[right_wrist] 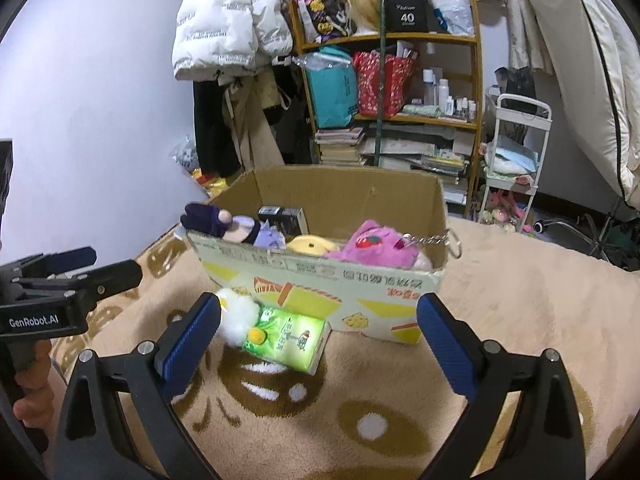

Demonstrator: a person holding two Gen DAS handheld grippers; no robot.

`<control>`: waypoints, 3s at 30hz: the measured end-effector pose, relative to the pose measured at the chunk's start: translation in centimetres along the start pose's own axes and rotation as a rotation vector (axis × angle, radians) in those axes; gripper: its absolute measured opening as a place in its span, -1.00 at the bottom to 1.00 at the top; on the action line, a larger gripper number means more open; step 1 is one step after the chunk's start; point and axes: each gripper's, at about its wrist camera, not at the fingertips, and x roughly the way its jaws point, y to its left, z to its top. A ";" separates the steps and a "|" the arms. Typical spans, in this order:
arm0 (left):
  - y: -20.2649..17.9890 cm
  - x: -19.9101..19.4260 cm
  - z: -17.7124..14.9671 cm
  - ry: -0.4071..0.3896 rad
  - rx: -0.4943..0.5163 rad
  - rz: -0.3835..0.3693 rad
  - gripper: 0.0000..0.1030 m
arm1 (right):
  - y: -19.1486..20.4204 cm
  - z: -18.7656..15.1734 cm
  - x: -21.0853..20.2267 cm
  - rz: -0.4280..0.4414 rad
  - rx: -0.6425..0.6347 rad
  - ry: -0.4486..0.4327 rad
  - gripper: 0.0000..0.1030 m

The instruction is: Organize soft objects

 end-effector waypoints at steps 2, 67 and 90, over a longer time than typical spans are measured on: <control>-0.1 0.7 0.1 0.021 0.003 -0.011 0.86 | 0.2 -0.2 0.6 -0.005 -0.009 0.014 0.99; -2.5 13.6 -1.9 0.361 -0.019 -0.102 0.14 | 2.5 -3.8 13.5 0.064 -0.070 0.288 1.00; -1.8 14.3 -2.2 0.387 -0.004 -0.048 -0.42 | 3.5 -4.2 13.7 0.025 -0.080 0.269 1.00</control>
